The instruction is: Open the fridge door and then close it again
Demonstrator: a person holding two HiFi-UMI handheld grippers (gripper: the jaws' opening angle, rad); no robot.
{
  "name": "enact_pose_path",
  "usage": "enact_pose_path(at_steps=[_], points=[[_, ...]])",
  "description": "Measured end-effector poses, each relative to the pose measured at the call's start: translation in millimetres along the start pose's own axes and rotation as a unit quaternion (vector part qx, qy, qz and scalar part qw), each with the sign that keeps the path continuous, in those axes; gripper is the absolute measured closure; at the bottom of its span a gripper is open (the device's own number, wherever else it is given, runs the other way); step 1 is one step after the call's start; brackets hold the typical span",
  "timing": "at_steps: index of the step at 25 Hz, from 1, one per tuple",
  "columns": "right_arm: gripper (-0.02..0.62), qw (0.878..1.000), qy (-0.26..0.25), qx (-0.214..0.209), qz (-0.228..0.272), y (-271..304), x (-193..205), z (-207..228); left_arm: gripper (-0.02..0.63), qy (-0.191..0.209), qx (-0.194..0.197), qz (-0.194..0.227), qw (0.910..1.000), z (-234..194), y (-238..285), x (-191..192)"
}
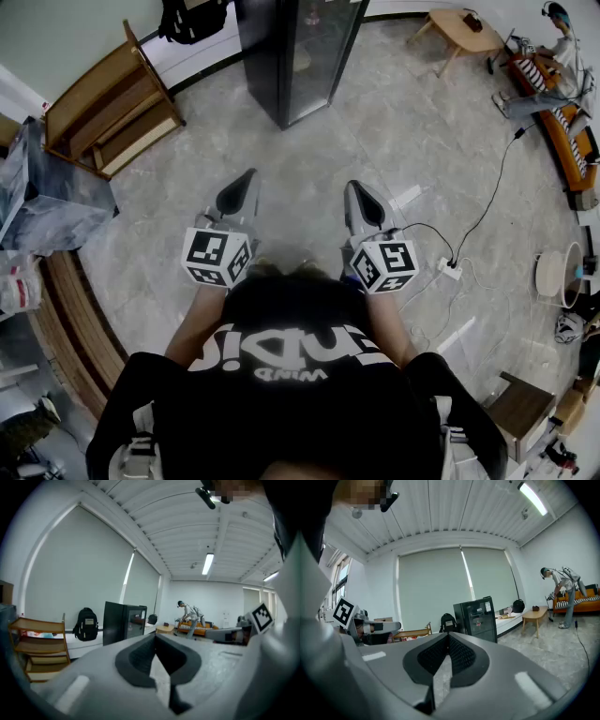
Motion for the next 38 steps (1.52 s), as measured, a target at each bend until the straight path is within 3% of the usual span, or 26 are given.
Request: enact_pose_path(at_steps=[11, 19, 26, 38], points=[[0.597, 1.000, 0.007, 0.022, 0.010, 14.3, 3.4, -20.7, 0.607, 0.006, -0.005, 0.000, 1.0000, -38.6, -5.6, 1.5], [0.597, 0.998, 0.008, 0.064, 0.018, 8.1, 13.9, -23.0, 0.606, 0.017, 0.012, -0.005, 0.9998, -57.0, 6.0, 11.4], [0.597, 0.996, 0.013, 0.083, 0.014, 24.0, 17.5, 4.3, 0.607, 0.020, 0.026, -0.003, 0.9995, -59.9, 38.5, 8.2], [0.597, 0.998, 0.025, 0.058, 0.020, 111.0, -1.9, 90.4, 0.607, 0.017, 0.012, -0.001, 0.9998, -84.5, 148.9, -7.4]])
Point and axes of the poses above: the fingertips, and each gripper's own axes: y forward along the fingers, z to its right, x out of its underside, the point moved 6 cm from there along -y, backward along the fingers, and after that the axes turned 14 degrees about -x, right-handed, at the moved point
